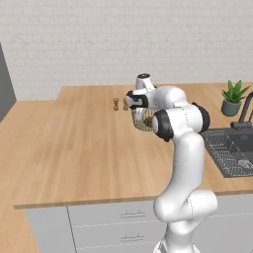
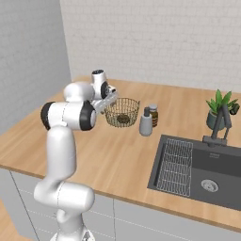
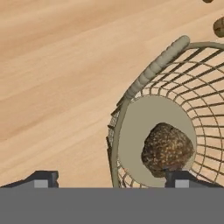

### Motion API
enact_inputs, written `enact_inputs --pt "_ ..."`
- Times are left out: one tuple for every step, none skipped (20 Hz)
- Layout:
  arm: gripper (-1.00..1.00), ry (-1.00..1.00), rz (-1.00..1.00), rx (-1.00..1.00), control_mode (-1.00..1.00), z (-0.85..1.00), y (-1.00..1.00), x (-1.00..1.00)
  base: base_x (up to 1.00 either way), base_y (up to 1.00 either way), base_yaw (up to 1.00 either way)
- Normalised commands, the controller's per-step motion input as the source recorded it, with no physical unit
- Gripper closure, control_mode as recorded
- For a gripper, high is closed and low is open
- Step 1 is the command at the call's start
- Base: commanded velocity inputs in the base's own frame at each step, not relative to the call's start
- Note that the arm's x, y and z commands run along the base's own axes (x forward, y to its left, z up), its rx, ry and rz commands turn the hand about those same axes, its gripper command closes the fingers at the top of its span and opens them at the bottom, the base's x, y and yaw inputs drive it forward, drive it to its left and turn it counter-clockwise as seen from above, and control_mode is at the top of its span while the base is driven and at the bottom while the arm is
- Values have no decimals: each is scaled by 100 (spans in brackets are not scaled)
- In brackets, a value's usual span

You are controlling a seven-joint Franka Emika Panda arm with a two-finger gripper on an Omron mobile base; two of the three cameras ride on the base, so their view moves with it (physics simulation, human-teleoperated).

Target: Open the cabinet, pick up the bread from the cabinet and place it in the basket. Then move the basket to the dining counter.

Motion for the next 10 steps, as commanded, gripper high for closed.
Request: enact_inputs --pt "-100 -13 0 0 -100 99 0 -100 0 0 0" --pt "-100 -13 0 0 -100 95 0 -100 0 0 0" --pt "-100 -12 -1 0 -100 85 0 -100 0 0 0" --pt "-100 -11 -2 0 -100 74 0 -100 0 0 0" --pt "-100 -11 -6 0 -100 58 0 -100 0 0 0" --pt "-100 -10 -10 0 -100 40 0 -100 0 0 0" --pt "-100 -11 -14 0 -100 23 0 -100 0 0 0" --pt "-100 -13 -18 0 -100 14 0 -100 0 0 0" --pt "-100 -12 -20 0 -100 4 0 -100 0 0 0" --pt "-100 -10 -21 0 -100 0 0 -100 0 0 0"
